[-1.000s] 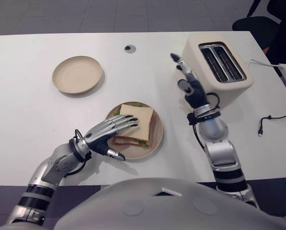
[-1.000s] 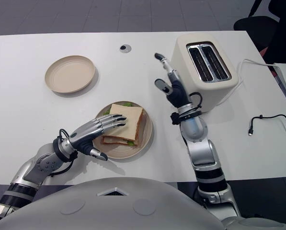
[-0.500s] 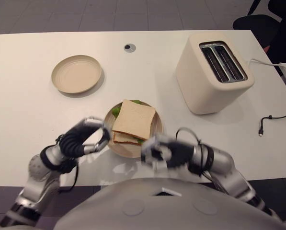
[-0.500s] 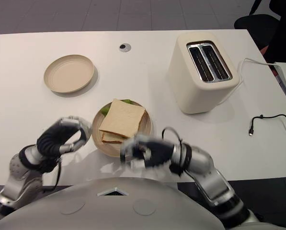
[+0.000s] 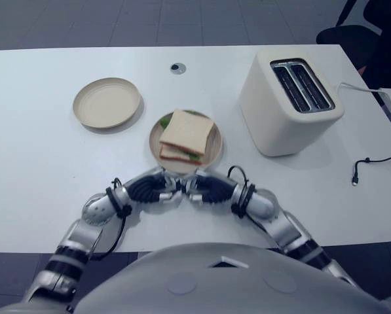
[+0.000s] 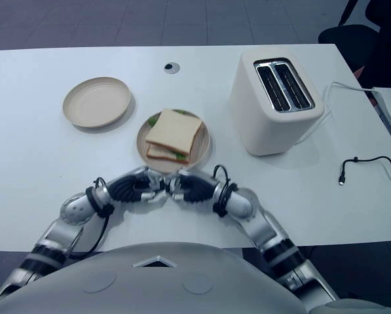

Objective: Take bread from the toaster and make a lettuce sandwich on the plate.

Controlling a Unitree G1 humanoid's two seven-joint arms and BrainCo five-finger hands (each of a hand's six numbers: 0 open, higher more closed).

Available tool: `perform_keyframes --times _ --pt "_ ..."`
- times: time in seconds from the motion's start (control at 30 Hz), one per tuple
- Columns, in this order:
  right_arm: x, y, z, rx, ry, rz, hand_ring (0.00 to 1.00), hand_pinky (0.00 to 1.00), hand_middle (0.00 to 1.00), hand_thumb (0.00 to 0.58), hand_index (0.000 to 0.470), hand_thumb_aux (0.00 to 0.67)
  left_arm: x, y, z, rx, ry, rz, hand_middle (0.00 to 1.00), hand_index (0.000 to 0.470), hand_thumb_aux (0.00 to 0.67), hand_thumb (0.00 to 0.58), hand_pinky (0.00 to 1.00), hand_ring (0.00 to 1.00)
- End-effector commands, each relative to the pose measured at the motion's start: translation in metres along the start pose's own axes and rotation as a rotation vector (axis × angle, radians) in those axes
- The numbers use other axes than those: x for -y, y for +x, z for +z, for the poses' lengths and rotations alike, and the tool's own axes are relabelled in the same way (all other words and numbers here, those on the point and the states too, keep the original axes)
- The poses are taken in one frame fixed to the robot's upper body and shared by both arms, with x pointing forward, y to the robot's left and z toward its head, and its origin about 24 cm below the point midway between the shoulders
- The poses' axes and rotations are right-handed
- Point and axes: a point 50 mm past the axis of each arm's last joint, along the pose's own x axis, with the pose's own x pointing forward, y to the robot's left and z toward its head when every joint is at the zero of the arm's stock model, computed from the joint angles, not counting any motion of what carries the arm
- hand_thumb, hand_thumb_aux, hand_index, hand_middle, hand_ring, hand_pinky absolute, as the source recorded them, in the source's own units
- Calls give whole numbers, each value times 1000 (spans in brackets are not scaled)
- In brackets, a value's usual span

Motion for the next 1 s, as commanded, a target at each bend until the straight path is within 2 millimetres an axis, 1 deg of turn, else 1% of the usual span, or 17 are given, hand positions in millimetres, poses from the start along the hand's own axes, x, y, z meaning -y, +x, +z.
perform_keyframes --times 0.03,0.1,0.13,0.17,0.2,0.23,0.27,0.3,0.33,0.37,0.43,0.5,0.57,0.63,0.73,0.8,1.0 --pt "34 15 -23 -133 -60 -299 1000 1000 1000 580 470 670 -26 22 -31 -156 102 188 1000 400 570 567 1000 1000" --pt "40 24 -25 -127 -45 -363 1000 1000 1000 580 470 670 -32 29 -34 -154 102 257 1000 341 486 536 1000 1000" --pt "41 27 -24 -108 -31 -380 1000 1000 1000 580 470 670 -31 32 -33 -135 94 275 1000 345 491 539 1000 1000" --pt "40 29 -23 -88 -12 -389 1000 1000 1000 580 470 670 -29 35 -31 -111 80 292 1000 323 460 523 1000 1000" --pt "40 29 -19 -54 9 -401 1000 1000 1000 580 470 670 -28 38 -26 -59 50 321 1000 262 373 466 1000 1000" --pt "39 27 -16 -19 31 -412 1000 1000 1000 569 405 578 -28 40 -19 -3 12 353 1000 214 305 408 1000 1000" --pt "40 24 -12 14 49 -427 914 914 914 532 335 478 -29 40 -12 57 -26 384 863 90 129 201 863 863" --pt "42 19 -7 55 71 -462 549 549 549 445 243 347 -29 40 -2 140 -77 407 0 0 0 0 0 0" --pt "49 13 -1 101 85 -528 0 0 0 0 0 0 -29 39 6 207 -139 426 0 0 0 0 0 0" --pt "57 6 3 140 112 -603 0 0 0 0 0 0 -29 37 12 258 -193 428 0 0 0 0 0 0" --pt "69 -6 7 181 142 -737 0 0 0 0 0 0 -40 32 24 351 -285 499 0 0 0 0 0 0" --pt "72 -9 -3 142 150 -815 0 0 0 0 0 0 -57 30 26 401 -348 664 0 0 0 0 0 0" --pt "70 -8 -18 84 201 -869 0 0 0 0 0 0 -59 33 17 353 -359 792 0 0 0 0 0 0" --pt "68 -10 -34 31 207 -928 0 0 0 0 0 0 -55 32 -2 240 -351 898 0 0 0 0 0 0" --pt "67 -12 -45 21 159 -957 0 0 0 0 0 0 -55 30 -15 152 -312 979 0 0 0 0 0 0" --pt "65 -11 -43 57 140 -951 0 0 0 0 0 0 -53 35 -15 159 -298 968 0 0 0 0 0 0" --pt "54 -4 -23 189 165 -916 0 0 0 0 0 0 -42 41 -12 182 -317 957 0 0 0 0 0 0"
